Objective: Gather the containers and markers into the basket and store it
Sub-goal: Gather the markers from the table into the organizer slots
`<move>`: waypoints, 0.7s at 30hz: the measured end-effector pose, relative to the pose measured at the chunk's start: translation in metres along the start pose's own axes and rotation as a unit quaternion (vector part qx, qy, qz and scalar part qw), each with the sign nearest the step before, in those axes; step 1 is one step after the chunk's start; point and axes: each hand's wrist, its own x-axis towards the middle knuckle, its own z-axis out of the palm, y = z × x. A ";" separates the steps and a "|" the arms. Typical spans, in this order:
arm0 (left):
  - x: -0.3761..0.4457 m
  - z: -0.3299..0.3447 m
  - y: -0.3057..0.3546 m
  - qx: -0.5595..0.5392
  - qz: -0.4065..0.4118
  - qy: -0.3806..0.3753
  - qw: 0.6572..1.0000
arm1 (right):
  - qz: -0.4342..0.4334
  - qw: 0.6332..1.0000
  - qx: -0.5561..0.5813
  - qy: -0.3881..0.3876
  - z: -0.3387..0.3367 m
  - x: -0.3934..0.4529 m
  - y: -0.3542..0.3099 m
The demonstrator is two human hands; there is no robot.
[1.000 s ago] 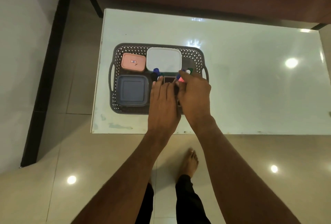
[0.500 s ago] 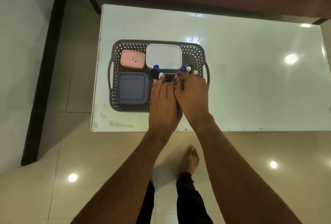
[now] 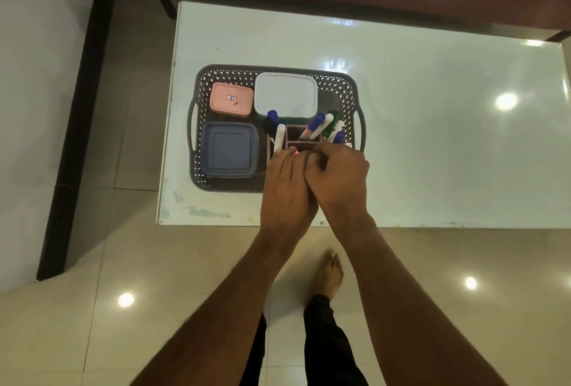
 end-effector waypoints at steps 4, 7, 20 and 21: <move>0.000 -0.001 0.000 -0.019 0.000 -0.014 1.000 | 0.009 1.000 0.002 -0.004 0.002 0.006 0.001; 0.003 -0.002 -0.002 -0.013 0.010 -0.004 1.000 | 0.007 1.000 0.006 0.004 0.003 0.006 0.002; 0.007 0.007 -0.002 -0.080 0.031 0.050 0.995 | -0.106 0.978 0.037 0.176 -0.001 0.008 0.012; 0.011 0.003 0.000 -0.084 0.040 0.068 0.993 | -0.119 0.973 0.047 0.193 -0.003 0.010 0.012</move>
